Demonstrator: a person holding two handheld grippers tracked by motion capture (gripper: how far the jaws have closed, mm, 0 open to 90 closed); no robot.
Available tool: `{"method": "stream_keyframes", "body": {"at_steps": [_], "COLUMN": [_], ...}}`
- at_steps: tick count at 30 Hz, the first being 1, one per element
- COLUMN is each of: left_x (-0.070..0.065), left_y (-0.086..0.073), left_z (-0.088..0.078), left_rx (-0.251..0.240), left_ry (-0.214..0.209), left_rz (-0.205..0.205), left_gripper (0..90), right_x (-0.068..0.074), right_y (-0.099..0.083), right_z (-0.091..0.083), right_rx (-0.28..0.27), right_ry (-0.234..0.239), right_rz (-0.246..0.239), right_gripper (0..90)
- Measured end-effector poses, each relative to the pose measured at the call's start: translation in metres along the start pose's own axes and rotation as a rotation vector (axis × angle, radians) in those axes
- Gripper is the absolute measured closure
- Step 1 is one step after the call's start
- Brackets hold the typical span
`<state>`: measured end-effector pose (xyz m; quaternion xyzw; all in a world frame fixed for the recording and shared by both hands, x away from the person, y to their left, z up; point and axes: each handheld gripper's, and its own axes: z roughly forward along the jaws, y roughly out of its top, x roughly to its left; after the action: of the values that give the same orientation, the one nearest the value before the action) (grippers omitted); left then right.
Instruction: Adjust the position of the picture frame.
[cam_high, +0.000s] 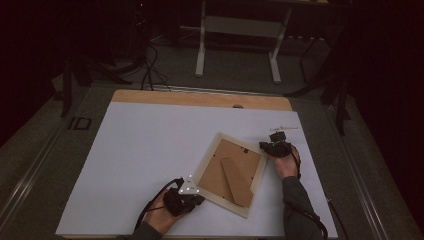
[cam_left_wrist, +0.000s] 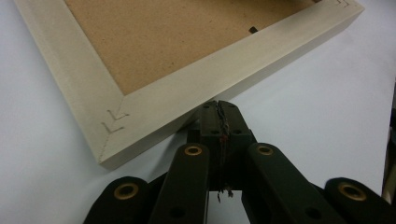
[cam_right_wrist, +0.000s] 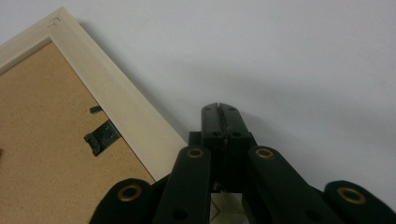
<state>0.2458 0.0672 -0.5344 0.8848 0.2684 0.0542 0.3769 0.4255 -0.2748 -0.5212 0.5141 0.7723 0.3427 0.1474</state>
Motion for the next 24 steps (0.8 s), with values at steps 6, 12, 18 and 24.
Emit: {"method": "stream_keyframes", "body": {"at_steps": [6,12,18,24], "left_x": [0.0024,0.0056,0.0081,0.0093], "left_y": [0.0001,-0.0002,-0.0004,-0.0007], "left_z": [0.0001,-0.0002,-0.0004,-0.0013], "left_rx": [-0.004,-0.009,-0.016,-0.013], "left_ry": [0.002,0.016,0.029,0.040], "left_rz": [-0.014,-0.030,-0.045,-0.052], "left_gripper": [90.0,90.0,90.0,90.0], "right_x": [0.0003,-0.0008,-0.0001,0.0025], "right_y": [-0.0003,-0.0012,-0.0010,-0.0005], "right_z": [0.0003,-0.0009,-0.0007,-0.0002], "right_rx": [0.004,0.007,0.005,0.006], "right_ry": [0.003,0.006,0.011,0.014], "right_rz": [0.000,0.000,0.003,0.000], "right_gripper": [90.0,90.0,90.0,90.0]}}
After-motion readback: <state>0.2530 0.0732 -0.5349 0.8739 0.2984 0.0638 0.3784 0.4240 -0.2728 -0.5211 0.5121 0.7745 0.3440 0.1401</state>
